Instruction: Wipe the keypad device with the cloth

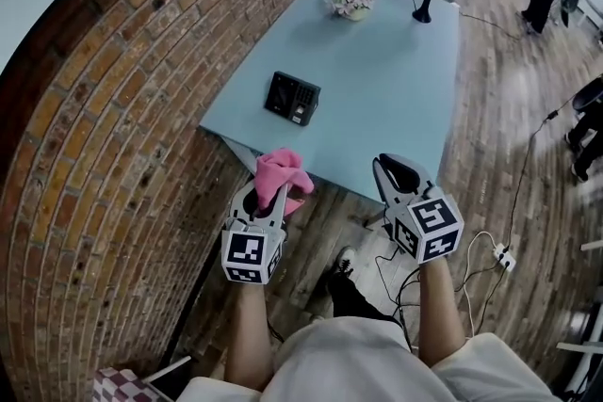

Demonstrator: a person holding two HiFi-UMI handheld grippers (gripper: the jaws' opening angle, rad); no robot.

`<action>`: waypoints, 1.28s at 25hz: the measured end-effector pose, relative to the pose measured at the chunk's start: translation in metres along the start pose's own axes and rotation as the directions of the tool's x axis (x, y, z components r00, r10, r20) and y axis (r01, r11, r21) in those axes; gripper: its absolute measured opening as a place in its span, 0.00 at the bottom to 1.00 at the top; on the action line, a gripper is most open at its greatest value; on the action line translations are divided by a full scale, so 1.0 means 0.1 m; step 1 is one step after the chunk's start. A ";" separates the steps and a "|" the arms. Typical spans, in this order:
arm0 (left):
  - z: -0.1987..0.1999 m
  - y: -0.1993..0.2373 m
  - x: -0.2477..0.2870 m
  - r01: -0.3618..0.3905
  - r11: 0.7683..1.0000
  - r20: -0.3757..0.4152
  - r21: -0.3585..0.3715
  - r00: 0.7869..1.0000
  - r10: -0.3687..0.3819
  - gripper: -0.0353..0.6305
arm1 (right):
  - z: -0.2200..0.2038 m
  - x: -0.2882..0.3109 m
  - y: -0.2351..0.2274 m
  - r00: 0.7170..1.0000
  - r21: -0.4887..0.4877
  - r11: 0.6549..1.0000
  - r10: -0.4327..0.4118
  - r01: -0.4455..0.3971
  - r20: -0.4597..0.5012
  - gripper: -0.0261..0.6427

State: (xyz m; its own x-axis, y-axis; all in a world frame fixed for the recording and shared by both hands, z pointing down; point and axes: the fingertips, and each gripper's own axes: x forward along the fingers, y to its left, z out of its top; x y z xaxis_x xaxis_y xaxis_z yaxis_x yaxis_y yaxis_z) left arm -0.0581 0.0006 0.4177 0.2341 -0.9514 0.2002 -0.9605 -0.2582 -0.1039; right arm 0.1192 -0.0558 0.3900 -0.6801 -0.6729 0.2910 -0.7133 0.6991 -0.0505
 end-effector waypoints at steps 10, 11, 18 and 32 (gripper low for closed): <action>0.17 -0.36 -1.07 -0.007 0.999 0.053 0.034 0.999 0.005 0.26 | 0.19 -1.00 0.77 0.997 -0.024 1.000 0.008 -0.006 0.073 0.10; 0.18 -0.41 -1.19 -0.009 0.999 0.051 0.047 0.999 0.007 0.26 | 0.22 -1.11 0.84 0.996 -0.015 1.000 0.012 -0.011 0.085 0.10; 0.33 -0.65 -1.86 -0.014 0.996 0.070 0.083 0.998 0.008 0.26 | 0.30 -1.67 1.29 0.992 -0.078 0.997 0.001 0.009 0.129 0.10; 0.79 -1.01 -2.55 -0.024 0.992 0.136 0.123 0.991 0.007 0.26 | 0.31 -2.26 1.75 0.992 -0.169 0.985 0.003 0.018 0.123 0.08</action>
State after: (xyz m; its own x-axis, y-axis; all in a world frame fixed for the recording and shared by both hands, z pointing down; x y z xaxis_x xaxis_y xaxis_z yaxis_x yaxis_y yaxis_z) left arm -0.0093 0.2557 0.3001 0.2460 -0.9671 0.0647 -0.9399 -0.2543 -0.2280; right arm 0.1431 0.2108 0.2861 -0.6979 -0.6955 0.1707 -0.6865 0.7176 0.1170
